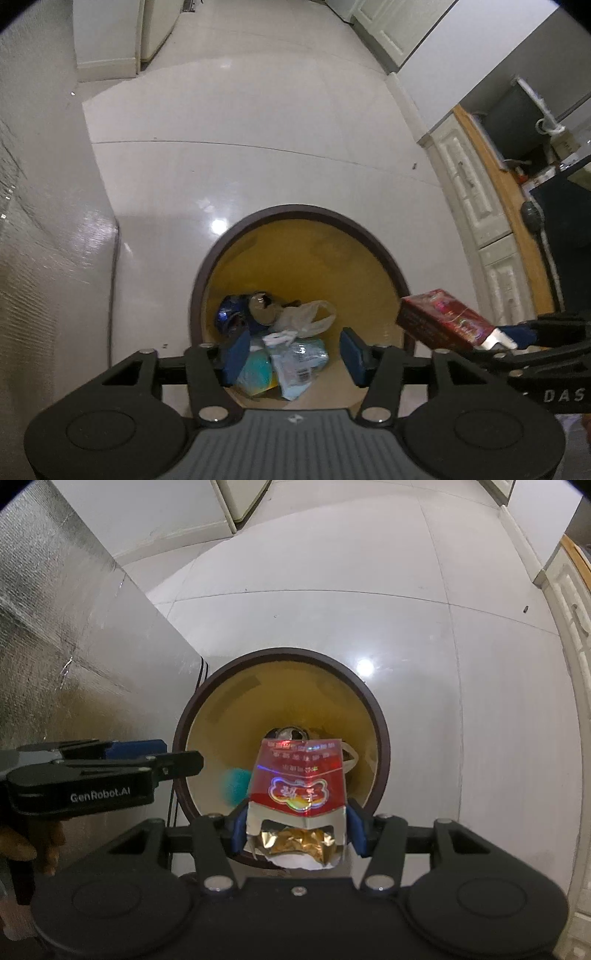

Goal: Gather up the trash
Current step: 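Open both grippers to drop the cap and snack bag into the bin, then lift both open tools from the bin and return to the table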

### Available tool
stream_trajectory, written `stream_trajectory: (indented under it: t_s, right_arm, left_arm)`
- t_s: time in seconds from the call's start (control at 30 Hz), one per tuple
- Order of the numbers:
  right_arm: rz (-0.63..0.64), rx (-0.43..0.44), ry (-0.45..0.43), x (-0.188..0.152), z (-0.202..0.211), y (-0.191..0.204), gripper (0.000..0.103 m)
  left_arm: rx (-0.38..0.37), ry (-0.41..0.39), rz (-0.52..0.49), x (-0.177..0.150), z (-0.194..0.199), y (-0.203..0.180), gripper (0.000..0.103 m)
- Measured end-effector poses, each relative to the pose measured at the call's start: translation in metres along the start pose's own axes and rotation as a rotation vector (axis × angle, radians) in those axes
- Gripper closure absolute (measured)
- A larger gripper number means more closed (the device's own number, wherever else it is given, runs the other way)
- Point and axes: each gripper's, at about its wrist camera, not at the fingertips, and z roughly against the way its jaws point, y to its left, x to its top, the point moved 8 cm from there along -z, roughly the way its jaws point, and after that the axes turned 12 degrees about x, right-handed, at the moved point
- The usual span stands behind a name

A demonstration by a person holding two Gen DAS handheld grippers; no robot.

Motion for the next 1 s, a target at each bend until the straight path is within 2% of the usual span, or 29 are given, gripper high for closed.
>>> stream_trajectory:
  t_s: [0.1,0.3,0.43,0.6,0.7,0.77,1.0]
  right_arm:
    - [-0.003,0.007,-0.003,0.001,0.001,0.001,0.049]
    - [-0.031,0.031,-0.015,0.004,0.004,0.001,0.048]
    - [-0.037,0.055,-0.026,0.006,0.007,0.003,0.049]
    - [-0.084,0.124,-0.066,0.011,0.008,0.01,0.049]
    - [-0.066,0.144,-0.067,0.01,0.009,0.015,0.041]
    - [-0.051,0.126,-0.052,0.006,0.009,0.013,0.041]
    - [-0.038,0.068,0.002,-0.008,0.001,0.005,0.022]
  left_arm:
    - [0.044,0.012,-0.02,-0.001,-0.001,0.005,0.044]
    - [0.119,0.051,-0.04,-0.001,-0.003,0.017,0.034]
    - [0.16,0.05,-0.048,0.001,0.001,0.026,0.024]
    - [0.191,0.055,-0.039,0.001,0.002,0.037,0.019]
    - [0.191,0.069,-0.051,-0.002,0.0,0.036,0.018]
    - [0.192,0.074,-0.06,-0.002,-0.001,0.035,0.012]
    - [0.2,0.09,-0.07,-0.006,0.001,0.035,0.002]
